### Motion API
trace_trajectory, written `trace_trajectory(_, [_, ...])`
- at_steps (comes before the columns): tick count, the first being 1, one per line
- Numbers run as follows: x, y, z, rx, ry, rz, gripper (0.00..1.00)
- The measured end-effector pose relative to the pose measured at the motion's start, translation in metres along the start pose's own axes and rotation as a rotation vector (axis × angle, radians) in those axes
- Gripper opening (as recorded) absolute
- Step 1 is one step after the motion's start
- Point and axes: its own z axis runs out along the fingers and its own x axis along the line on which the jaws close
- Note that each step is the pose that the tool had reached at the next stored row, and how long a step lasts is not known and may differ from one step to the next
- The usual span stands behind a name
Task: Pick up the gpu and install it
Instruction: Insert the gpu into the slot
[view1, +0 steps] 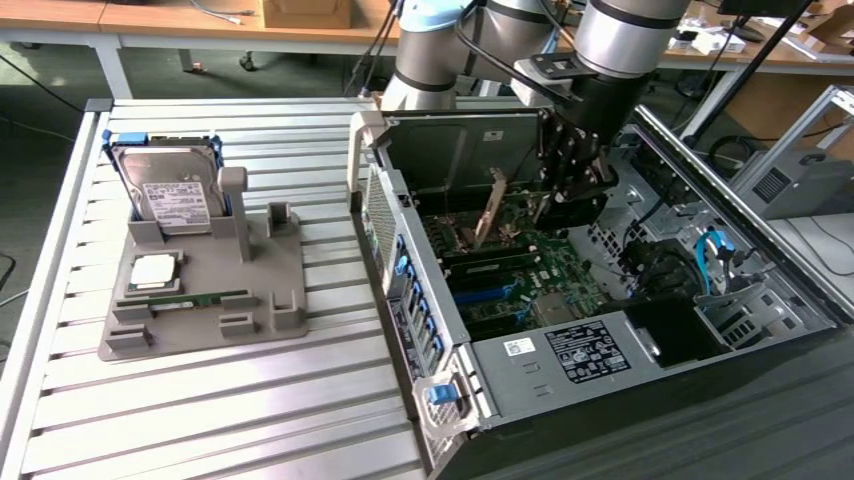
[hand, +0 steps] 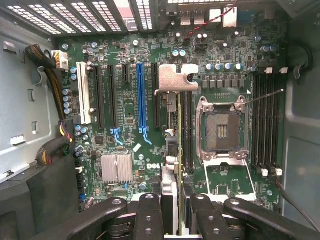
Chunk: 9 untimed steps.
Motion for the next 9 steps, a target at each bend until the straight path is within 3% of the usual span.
trace_trajectory(9, [0.0006, 0.0008, 0.0019, 0.0, 0.0, 0.0, 0.27])
